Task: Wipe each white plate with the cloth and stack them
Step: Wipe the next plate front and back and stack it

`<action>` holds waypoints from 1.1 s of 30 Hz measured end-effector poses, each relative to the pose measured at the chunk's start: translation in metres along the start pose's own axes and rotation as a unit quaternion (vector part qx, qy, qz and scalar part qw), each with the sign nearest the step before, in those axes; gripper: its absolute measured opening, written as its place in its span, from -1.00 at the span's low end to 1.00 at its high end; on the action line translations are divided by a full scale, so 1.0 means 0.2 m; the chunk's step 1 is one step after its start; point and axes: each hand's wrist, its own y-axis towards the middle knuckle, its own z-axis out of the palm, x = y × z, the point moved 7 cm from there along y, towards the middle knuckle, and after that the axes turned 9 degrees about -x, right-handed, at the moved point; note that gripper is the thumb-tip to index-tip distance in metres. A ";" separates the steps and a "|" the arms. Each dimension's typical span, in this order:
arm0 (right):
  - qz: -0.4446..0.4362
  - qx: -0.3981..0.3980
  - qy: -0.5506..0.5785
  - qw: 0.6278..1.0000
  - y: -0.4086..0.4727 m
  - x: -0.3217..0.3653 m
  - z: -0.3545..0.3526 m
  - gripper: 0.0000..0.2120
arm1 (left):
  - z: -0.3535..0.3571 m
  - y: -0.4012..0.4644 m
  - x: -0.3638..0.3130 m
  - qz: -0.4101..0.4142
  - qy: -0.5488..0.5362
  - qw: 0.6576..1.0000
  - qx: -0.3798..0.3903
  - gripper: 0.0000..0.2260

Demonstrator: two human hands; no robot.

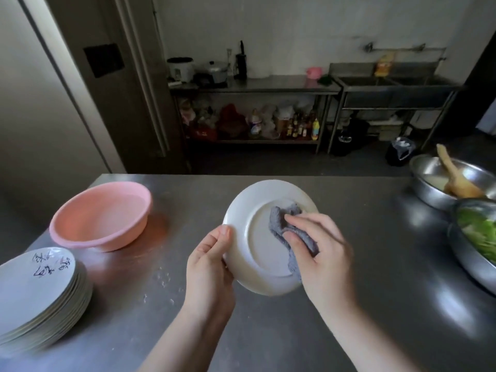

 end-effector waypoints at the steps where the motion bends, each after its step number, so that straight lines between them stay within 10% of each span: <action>1: 0.005 -0.004 -0.003 1.000 0.01 0.01 0.01 -0.77 | 0.00 0.00 0.00 -0.003 -0.008 1.000 0.004 -0.83; 11: -0.198 0.115 -0.027 0.973 -0.08 0.21 0.12 -0.80 | 0.01 0.01 -0.09 -0.022 -0.084 0.996 0.021 -0.70; 18: -0.093 0.012 -0.077 0.993 0.13 0.10 0.01 -0.85 | -0.01 -0.01 -0.05 -0.012 -0.072 0.997 0.014 -0.73; 27: -0.175 0.130 -0.032 0.975 -0.07 0.22 0.10 -0.85 | -0.02 -0.01 -0.06 -0.044 -0.113 0.993 -0.002 -0.66; 33: -0.052 0.014 -0.074 0.996 0.16 0.09 0.03 -0.86 | 0.01 -0.03 -0.03 -0.024 -0.061 0.998 0.018 -0.71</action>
